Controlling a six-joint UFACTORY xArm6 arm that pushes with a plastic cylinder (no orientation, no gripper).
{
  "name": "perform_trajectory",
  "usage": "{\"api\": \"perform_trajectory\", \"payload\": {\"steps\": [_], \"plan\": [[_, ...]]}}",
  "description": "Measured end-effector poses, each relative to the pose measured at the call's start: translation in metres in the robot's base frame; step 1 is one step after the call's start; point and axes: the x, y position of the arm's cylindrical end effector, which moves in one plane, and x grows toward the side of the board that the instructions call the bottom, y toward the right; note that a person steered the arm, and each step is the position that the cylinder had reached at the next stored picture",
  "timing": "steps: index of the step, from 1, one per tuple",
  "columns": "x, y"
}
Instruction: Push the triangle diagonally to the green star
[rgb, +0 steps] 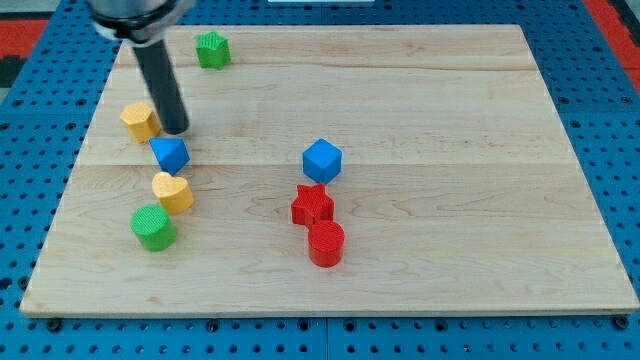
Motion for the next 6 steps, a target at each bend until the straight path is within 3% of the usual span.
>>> {"api": "perform_trajectory", "payload": {"steps": [2, 3, 5, 6], "plan": [[0.040, -0.036], [0.068, -0.009], [-0.021, 0.058], [-0.021, 0.098]]}}
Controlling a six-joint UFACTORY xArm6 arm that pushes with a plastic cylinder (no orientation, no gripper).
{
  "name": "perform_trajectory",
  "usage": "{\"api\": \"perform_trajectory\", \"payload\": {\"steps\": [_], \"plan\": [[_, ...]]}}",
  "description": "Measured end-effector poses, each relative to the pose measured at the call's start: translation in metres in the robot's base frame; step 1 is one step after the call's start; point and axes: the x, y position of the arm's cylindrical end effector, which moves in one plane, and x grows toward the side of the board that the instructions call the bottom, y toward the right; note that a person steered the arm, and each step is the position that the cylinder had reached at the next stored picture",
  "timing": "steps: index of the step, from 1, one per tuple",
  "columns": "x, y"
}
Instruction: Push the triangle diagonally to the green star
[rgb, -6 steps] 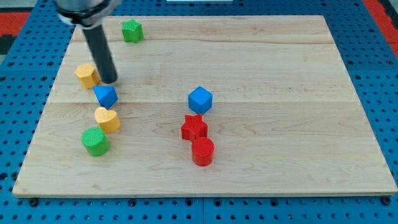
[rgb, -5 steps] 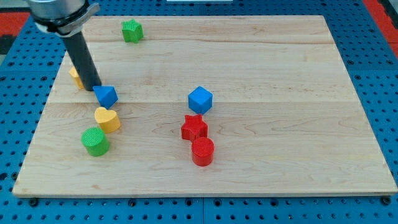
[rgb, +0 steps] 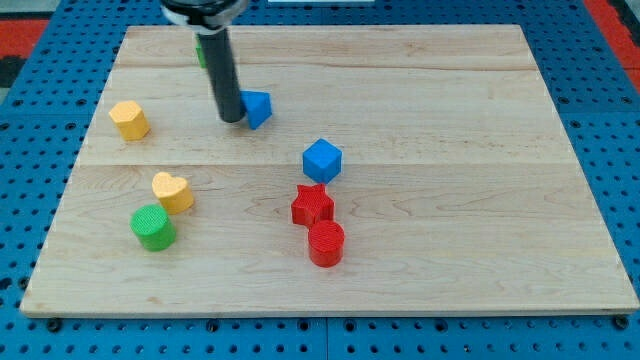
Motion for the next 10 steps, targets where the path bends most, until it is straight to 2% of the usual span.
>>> {"api": "perform_trajectory", "payload": {"steps": [1, 2, 3, 4, 5, 6, 7, 9, 10], "plan": [[-0.002, 0.030], [-0.041, 0.004], [-0.046, 0.044], [-0.022, 0.074], [-0.051, 0.069], [-0.011, 0.017], [0.003, 0.026], [0.003, 0.109], [-0.009, 0.047]]}}
